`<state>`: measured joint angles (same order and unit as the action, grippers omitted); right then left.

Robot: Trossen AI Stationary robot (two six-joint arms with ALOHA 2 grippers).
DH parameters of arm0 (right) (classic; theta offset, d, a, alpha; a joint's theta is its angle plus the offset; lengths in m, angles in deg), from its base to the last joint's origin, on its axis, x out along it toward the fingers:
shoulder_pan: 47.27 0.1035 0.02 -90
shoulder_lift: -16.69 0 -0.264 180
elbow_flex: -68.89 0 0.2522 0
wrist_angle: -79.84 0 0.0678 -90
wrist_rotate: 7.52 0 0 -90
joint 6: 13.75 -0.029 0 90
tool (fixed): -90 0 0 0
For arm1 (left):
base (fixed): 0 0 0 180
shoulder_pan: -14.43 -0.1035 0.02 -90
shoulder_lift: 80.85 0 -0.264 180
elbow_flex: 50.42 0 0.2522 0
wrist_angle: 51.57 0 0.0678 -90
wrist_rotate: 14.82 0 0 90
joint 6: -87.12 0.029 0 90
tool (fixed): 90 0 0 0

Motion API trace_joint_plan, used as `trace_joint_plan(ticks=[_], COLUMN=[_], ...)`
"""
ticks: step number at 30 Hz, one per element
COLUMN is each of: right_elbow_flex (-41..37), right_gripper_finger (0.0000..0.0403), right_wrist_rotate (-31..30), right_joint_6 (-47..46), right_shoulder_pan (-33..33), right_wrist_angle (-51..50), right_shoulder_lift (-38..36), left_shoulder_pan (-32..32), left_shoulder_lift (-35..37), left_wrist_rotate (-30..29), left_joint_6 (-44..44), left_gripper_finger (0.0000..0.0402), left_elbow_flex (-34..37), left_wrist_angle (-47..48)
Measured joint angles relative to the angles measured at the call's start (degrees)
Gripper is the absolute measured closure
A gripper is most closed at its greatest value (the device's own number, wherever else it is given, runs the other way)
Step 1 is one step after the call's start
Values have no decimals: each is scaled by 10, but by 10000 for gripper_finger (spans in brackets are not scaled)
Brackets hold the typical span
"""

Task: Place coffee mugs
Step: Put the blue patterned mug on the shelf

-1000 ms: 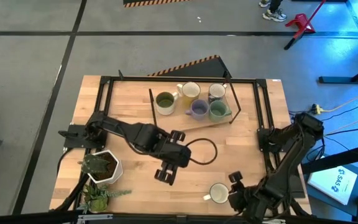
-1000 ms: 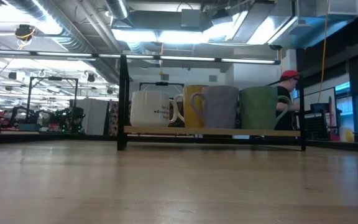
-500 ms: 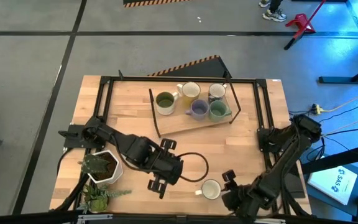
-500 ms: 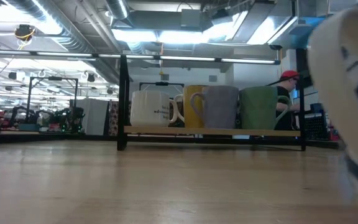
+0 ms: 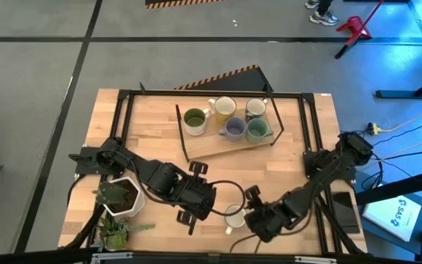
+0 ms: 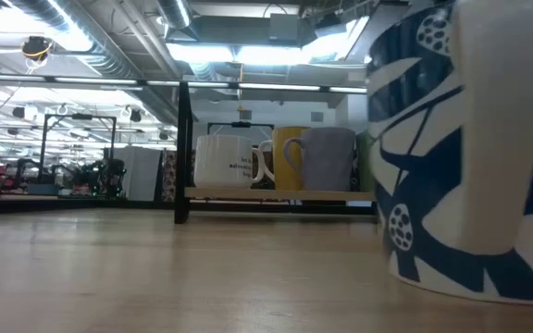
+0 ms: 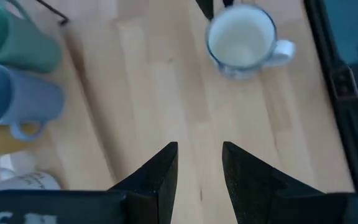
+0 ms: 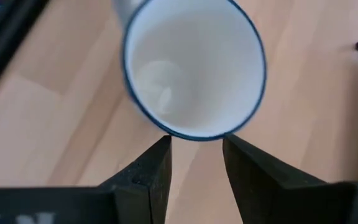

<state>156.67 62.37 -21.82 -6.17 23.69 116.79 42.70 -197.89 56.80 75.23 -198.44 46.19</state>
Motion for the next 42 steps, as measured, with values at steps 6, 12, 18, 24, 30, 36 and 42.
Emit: trace_joint_plan(ticks=[6,12,18,24,30,36,42], right_elbow_flex=[0,1,1,1,1,1,1], right_gripper_finger=[260,260,260,260,260,260,260], right_wrist_rotate=[3,6,1,1,1,0,-3], right_joint_6=[28,9,-26,-55,-80,-102,-117], right_shoulder_pan=[-15,3,34,67,100,116,119], right_wrist_angle=[-16,-57,-107,-141,-149,-154,-168], right_shoulder_lift=[-26,-84,-106,-106,-106,-106,-106], left_shoulder_pan=[1,15,26,22,6,-12,-22], left_shoulder_lift=[0,0,-1,-2,-2,-2,-8], left_wrist_rotate=[-2,2,49,59,76,121,138], left_joint_6=[-15,-28,-28,2,-2,10,65], left_gripper_finger=[282,282,282,282,282,282,282], left_elbow_flex=[0,27,147,267,369,407,407], left_wrist_angle=[-76,-154,-314,-458,-583,-598,-602])
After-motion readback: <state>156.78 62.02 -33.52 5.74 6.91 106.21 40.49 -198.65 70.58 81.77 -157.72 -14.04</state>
